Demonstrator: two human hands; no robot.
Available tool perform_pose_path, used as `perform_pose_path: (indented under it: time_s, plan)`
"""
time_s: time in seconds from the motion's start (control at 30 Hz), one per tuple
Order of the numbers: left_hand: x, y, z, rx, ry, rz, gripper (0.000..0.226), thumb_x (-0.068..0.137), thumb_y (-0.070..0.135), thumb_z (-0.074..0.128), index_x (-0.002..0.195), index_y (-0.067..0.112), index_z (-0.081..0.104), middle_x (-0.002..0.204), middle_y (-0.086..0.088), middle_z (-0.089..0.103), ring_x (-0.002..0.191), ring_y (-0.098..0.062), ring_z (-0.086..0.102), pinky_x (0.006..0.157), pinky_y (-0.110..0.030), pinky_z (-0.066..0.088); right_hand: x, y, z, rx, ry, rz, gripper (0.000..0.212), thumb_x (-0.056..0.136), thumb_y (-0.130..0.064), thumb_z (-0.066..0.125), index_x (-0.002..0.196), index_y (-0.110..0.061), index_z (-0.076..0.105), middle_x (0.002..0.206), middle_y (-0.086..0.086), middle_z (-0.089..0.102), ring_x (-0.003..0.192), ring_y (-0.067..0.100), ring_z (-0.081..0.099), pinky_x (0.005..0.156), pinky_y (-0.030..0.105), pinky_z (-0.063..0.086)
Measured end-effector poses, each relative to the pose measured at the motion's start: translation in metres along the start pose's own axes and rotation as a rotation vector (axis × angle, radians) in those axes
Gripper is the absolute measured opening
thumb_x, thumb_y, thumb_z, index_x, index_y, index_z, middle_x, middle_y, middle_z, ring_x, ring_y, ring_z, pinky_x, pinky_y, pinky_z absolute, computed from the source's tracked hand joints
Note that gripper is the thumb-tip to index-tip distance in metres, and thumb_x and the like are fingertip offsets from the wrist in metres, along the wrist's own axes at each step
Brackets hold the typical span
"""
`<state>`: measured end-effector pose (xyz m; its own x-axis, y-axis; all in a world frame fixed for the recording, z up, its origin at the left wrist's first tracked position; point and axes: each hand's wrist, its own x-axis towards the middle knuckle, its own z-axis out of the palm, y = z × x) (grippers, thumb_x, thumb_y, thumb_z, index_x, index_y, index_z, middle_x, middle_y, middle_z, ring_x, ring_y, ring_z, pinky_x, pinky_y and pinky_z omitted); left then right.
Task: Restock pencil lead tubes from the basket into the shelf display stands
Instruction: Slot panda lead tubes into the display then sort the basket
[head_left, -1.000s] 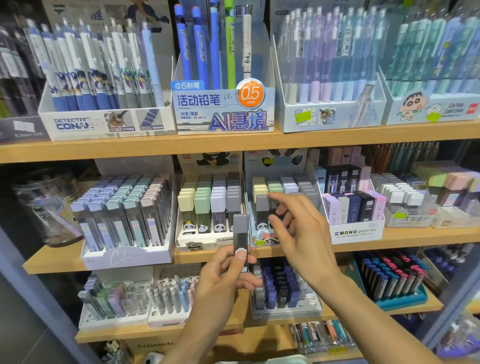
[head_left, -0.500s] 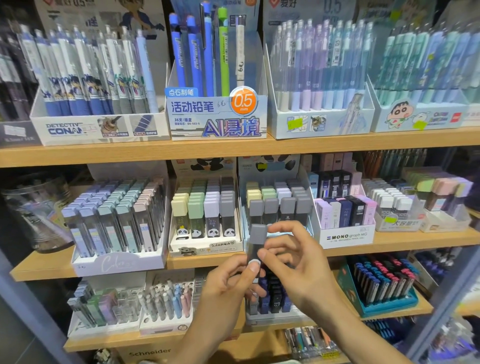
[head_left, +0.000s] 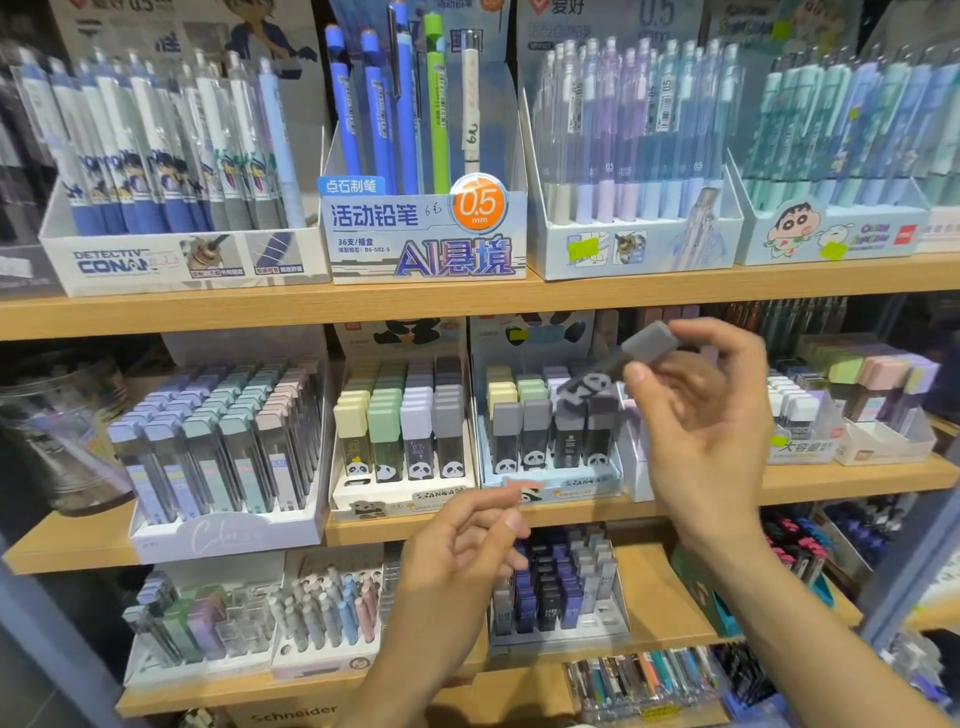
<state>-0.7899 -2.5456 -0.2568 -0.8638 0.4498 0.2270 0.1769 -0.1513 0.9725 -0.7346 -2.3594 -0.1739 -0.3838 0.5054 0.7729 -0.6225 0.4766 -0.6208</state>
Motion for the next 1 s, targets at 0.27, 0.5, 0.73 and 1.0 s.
perform_pose_path:
  time_s: [0.27, 0.5, 0.73, 1.0]
  plan:
    - [0.013, 0.022, 0.001, 0.409, 0.109, 0.32, 0.016, 0.099, 0.028, 0.068, 0.111, 0.039, 0.07, 0.093, 0.014, 0.069, 0.092, -0.01, 0.068, 0.08, -0.024, 0.057, 0.017, 0.029, 0.002, -0.291, -0.182, -0.101, 0.029, 0.097, -0.008, 0.067, 0.122, -0.02, 0.059, 0.108, -0.015, 0.069, 0.103, 0.012, 0.069, 0.086, 0.03, 0.057]
    - [0.034, 0.03, 0.008, 0.824, 0.17, 0.692, 0.025, 0.1, 0.016, 0.065, 0.125, 0.016, 0.068, 0.125, 0.007, 0.056, 0.12, -0.01, 0.054, 0.097, -0.025, 0.049, 0.021, 0.043, 0.0, -0.561, -0.317, -0.14, 0.022, 0.095, -0.019, 0.069, 0.115, -0.029, 0.07, 0.09, -0.031, 0.058, 0.1, 0.013, 0.058, 0.083, 0.028, 0.047]
    - [0.048, 0.016, 0.023, 1.106, 0.103, 0.719, 0.045, 0.101, 0.019, 0.064, 0.143, 0.008, 0.058, 0.152, -0.006, 0.051, 0.147, -0.026, 0.04, 0.115, -0.046, 0.044, 0.03, 0.038, -0.007, -0.534, -0.353, -0.106, 0.022, 0.09, -0.018, 0.075, 0.108, -0.032, 0.074, 0.088, -0.025, 0.06, 0.094, 0.002, 0.059, 0.082, 0.015, 0.045]
    - [0.047, 0.014, 0.024, 1.072, 0.09, 0.701, 0.045, 0.101, 0.013, 0.064, 0.145, 0.008, 0.056, 0.149, -0.004, 0.052, 0.145, -0.023, 0.04, 0.12, -0.034, 0.035, 0.035, 0.039, -0.009, -0.458, -0.402, -0.042, 0.02, 0.091, -0.017, 0.075, 0.107, -0.031, 0.074, 0.091, -0.016, 0.068, 0.096, 0.006, 0.063, 0.081, 0.011, 0.046]
